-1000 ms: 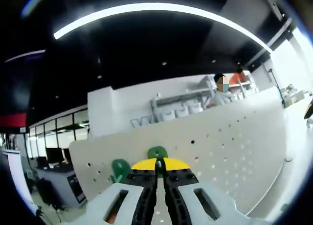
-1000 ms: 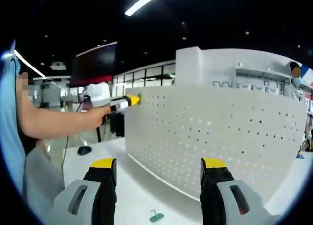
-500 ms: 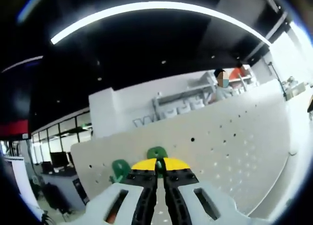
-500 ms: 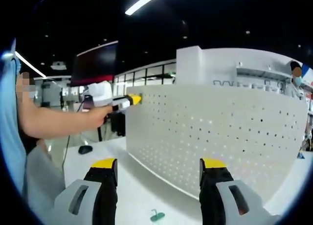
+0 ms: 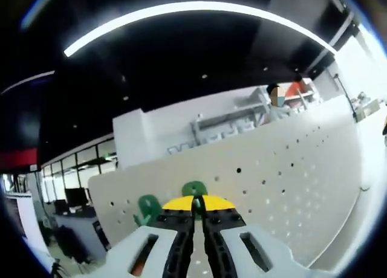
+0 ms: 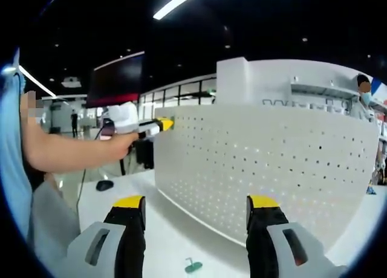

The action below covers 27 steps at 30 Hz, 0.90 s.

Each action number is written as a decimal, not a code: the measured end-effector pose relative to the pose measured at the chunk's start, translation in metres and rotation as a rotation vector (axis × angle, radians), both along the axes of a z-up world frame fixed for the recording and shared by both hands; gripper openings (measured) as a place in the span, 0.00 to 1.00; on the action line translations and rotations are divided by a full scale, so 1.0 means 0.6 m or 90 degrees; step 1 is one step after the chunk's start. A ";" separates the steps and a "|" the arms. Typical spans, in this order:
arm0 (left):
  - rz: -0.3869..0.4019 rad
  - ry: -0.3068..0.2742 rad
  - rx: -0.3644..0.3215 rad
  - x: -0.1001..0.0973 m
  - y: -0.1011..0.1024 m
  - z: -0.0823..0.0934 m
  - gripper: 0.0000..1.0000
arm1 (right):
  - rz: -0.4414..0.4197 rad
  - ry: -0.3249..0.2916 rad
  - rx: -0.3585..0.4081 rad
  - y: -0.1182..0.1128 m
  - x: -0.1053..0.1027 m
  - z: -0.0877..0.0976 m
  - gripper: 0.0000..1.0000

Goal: Insert the hook assembly into the mounting plate slot until the hook locks in place.

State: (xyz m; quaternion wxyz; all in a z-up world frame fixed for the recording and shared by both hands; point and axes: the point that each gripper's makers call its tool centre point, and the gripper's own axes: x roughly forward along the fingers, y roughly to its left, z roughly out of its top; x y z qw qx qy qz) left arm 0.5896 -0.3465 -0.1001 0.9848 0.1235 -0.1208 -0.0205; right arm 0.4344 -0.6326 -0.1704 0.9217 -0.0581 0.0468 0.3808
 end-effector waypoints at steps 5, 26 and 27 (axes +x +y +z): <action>-0.008 0.005 -0.020 0.000 0.002 0.000 0.04 | 0.002 -0.001 0.000 0.002 -0.001 0.000 0.68; -0.033 0.041 -0.068 -0.004 0.004 -0.003 0.12 | 0.008 0.002 0.000 0.006 -0.002 -0.002 0.68; -0.034 0.043 -0.069 -0.004 0.005 -0.004 0.13 | 0.008 0.002 0.000 0.006 -0.003 -0.002 0.68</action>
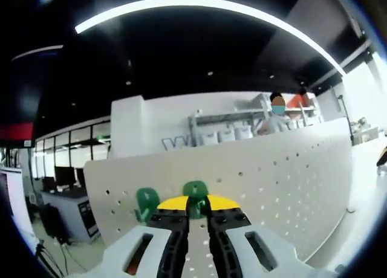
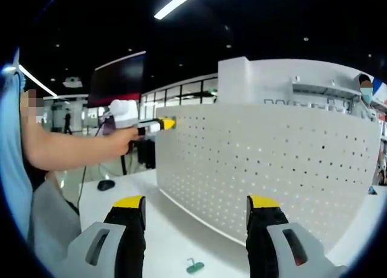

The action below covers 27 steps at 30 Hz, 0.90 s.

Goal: Insert the hook assembly into the mounting plate slot until the hook locks in place.

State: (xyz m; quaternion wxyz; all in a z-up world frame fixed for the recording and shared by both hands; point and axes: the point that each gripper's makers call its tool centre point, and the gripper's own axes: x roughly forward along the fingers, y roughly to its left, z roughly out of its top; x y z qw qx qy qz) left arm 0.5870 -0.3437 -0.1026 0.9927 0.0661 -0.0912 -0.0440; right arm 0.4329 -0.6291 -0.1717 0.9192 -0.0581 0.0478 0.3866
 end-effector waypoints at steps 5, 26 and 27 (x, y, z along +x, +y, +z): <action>-0.005 0.008 -0.008 -0.004 0.001 -0.005 0.16 | 0.002 -0.002 0.001 0.003 -0.001 0.003 0.68; -0.052 0.031 -0.026 -0.030 -0.020 -0.012 0.34 | 0.008 -0.004 0.003 0.011 -0.005 0.005 0.68; -0.054 0.033 -0.026 -0.033 -0.021 -0.014 0.35 | 0.009 -0.006 0.003 0.012 -0.005 0.006 0.68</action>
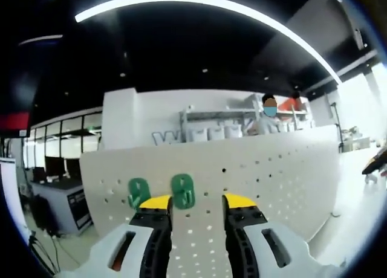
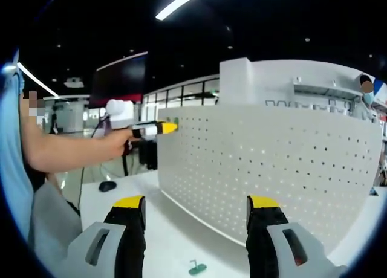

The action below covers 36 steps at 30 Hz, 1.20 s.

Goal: Insert the hook assembly into the mounting plate slot until the hook locks in place.

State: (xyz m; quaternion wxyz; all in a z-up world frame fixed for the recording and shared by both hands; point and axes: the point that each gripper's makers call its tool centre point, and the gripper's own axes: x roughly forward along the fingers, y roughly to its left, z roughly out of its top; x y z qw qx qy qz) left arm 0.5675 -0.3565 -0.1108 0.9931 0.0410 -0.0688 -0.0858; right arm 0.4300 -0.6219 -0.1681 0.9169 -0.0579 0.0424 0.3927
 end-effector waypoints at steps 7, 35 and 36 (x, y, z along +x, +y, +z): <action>-0.028 0.005 -0.008 -0.018 -0.010 -0.002 0.38 | 0.002 -0.001 0.002 0.001 0.000 0.001 0.68; -0.089 0.017 0.002 -0.111 -0.023 -0.030 0.46 | 0.012 -0.001 -0.002 0.004 -0.005 -0.001 0.68; -0.092 0.017 0.003 -0.116 -0.025 -0.031 0.46 | 0.010 0.000 -0.004 0.002 -0.005 -0.003 0.68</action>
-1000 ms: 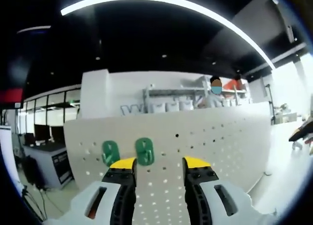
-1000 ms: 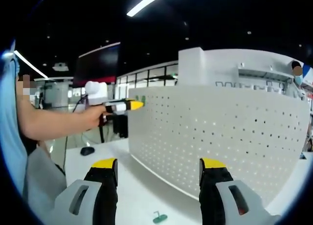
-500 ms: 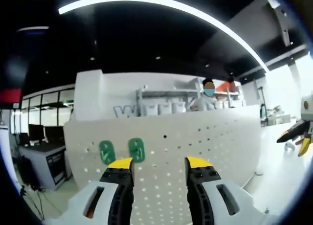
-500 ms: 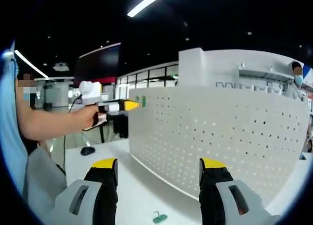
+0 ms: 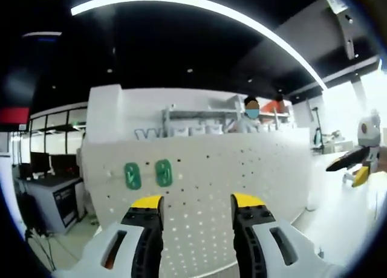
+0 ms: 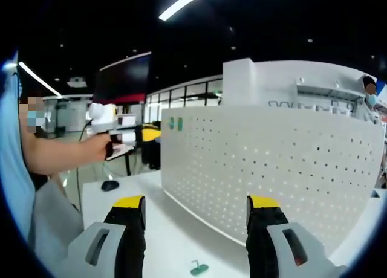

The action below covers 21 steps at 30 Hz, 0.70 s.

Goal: Insert the hook assembly into the mounting plate slot until the hook locks in place.

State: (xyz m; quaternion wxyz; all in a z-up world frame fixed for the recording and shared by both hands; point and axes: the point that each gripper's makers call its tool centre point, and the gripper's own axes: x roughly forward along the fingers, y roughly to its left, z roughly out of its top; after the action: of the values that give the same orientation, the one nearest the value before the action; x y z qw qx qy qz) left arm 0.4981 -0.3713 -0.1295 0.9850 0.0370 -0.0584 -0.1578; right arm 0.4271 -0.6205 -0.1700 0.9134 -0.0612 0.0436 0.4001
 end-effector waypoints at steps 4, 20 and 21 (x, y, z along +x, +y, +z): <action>-0.009 0.003 0.000 -0.020 -0.007 -0.011 0.45 | -0.003 0.003 0.000 -0.004 -0.002 -0.003 0.68; -0.019 0.019 -0.014 -0.104 -0.017 -0.056 0.44 | -0.009 0.012 -0.007 -0.014 -0.011 -0.017 0.67; -0.020 0.020 -0.015 -0.107 -0.020 -0.059 0.44 | -0.009 0.012 -0.006 -0.013 -0.012 -0.018 0.67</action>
State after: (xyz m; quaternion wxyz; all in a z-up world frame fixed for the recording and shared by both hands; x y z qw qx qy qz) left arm 0.4337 -0.3830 -0.1647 0.9836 0.0220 -0.0452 -0.1731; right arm 0.4197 -0.6285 -0.1808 0.9154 -0.0613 0.0548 0.3940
